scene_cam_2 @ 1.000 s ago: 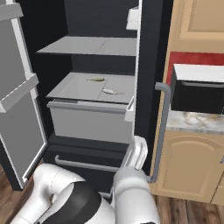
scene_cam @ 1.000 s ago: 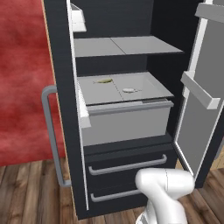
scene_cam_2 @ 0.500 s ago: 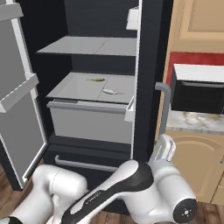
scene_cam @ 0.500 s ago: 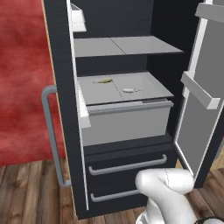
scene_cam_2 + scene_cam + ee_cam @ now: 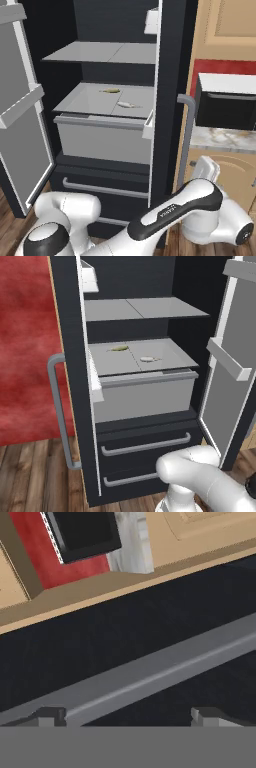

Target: Place the fish on the counter behind the older fish on the same shelf of the fridge to maintain FIFO order. Close the fridge door when finished.

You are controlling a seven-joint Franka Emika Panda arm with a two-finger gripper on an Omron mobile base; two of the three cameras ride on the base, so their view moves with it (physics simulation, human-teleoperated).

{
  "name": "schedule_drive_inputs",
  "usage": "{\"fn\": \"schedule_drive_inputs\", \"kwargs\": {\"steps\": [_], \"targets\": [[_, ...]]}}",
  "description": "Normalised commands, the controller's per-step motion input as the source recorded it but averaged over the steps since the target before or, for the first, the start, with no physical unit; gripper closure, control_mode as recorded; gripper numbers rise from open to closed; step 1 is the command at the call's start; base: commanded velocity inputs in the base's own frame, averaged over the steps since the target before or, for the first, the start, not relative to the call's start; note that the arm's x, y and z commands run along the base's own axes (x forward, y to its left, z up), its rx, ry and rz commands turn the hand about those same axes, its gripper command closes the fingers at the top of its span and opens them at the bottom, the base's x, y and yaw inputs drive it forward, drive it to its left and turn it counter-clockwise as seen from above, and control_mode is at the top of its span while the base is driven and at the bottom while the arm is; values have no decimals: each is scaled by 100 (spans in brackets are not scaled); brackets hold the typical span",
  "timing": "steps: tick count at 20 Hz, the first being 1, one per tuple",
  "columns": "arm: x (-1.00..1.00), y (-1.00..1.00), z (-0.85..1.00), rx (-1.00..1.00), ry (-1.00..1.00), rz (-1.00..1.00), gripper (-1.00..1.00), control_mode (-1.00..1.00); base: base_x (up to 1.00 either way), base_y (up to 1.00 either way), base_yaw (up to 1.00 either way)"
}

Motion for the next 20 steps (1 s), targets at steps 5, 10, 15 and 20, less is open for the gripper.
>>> {"fn": "schedule_drive_inputs", "kwargs": {"steps": [5,10,15,20], "targets": [[49,-26,-24,0,-3,18,-100,-100,0,0,0],[52,-18,-25,0,-4,20,-100,-100,0,0,0],[37,22,-17,0,-5,22,-100,-100,0,0,0],[20,86,-3,0,0,18,-100,-100,0,0,0]]}}
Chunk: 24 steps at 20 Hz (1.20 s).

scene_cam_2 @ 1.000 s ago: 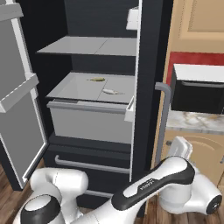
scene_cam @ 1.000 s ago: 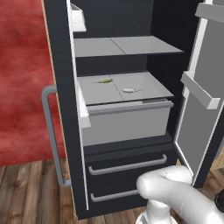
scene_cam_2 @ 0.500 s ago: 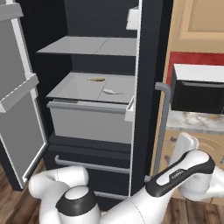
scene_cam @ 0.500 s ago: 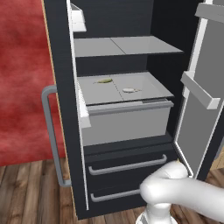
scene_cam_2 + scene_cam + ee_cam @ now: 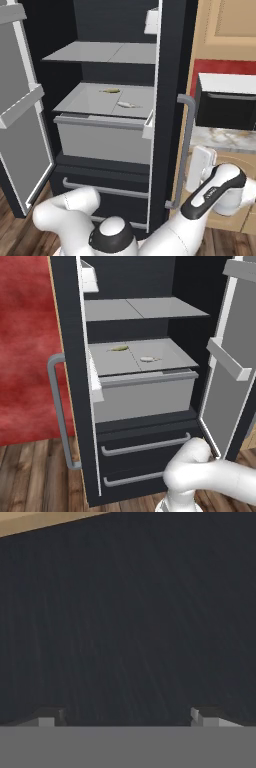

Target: Place the fish on the counter behind the older fish on the same shelf of the fridge to maintain FIFO order. Close the fridge door when finished.

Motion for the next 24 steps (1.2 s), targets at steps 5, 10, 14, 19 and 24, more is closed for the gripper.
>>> {"fn": "schedule_drive_inputs", "kwargs": {"steps": [5,10,14,19,24], "targets": [[8,93,0,-2,0,14,-100,-100,0,0,0],[0,92,3,-3,-1,10,-100,-100,0,0,0],[1,89,10,-3,-6,5,-100,-100,0,0,0],[19,83,21,-4,-6,-1,-100,-100,0,0,0],[48,67,29,-5,0,-11,-100,-100,0,0,0]]}}
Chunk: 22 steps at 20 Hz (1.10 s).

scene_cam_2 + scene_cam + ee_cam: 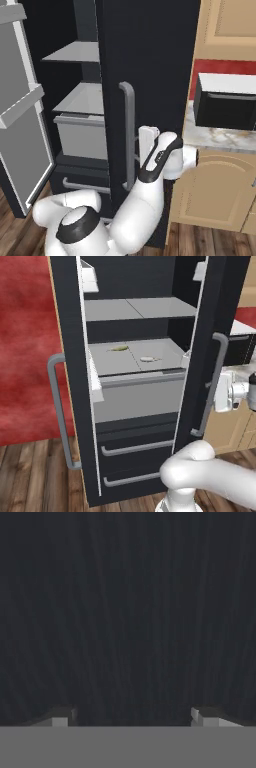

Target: Place the fish on the counter behind the older fish on the same shelf of the fridge to maintain FIFO order. Close the fridge door when finished.

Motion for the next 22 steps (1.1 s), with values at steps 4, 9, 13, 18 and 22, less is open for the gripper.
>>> {"fn": "schedule_drive_inputs", "kwargs": {"steps": [4,9,13,18,22], "targets": [[48,47,28,-5,0,-14,-100,-100,0,0,0],[43,30,23,-5,0,-20,-100,-100,0,0,0],[53,6,19,-3,0,-24,-100,-100,0,0,0],[56,0,11,-2,1,-24,-100,-100,0,0,0],[54,0,1,-1,1,-25,-100,-100,0,0,0]]}}
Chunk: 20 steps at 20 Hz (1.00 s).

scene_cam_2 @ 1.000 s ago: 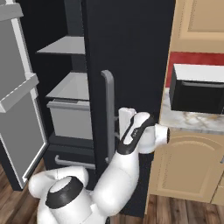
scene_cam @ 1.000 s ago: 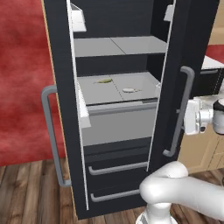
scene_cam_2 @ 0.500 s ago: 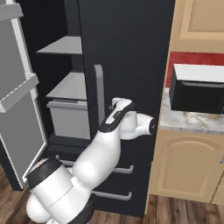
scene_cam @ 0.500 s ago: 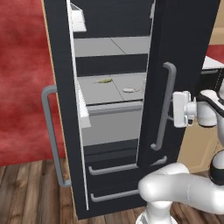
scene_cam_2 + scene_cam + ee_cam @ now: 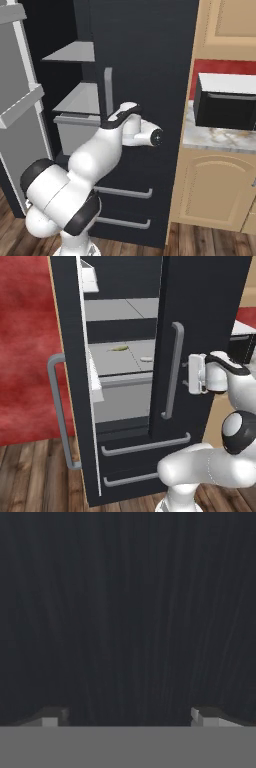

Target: Place the fish on the counter behind the older fish on the same shelf of the fridge to maintain FIFO order. Close the fridge door when finished.

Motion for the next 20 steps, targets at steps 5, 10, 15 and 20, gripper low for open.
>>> {"fn": "schedule_drive_inputs", "kwargs": {"steps": [5,10,15,20], "targets": [[52,0,1,-1,3,-25,-100,-100,0,0,0],[46,0,0,-1,7,-23,-100,-100,0,0,0],[39,0,0,-1,12,-21,-100,-100,0,0,0],[-4,-14,17,0,11,-12,-100,-100,0,0,0]]}}
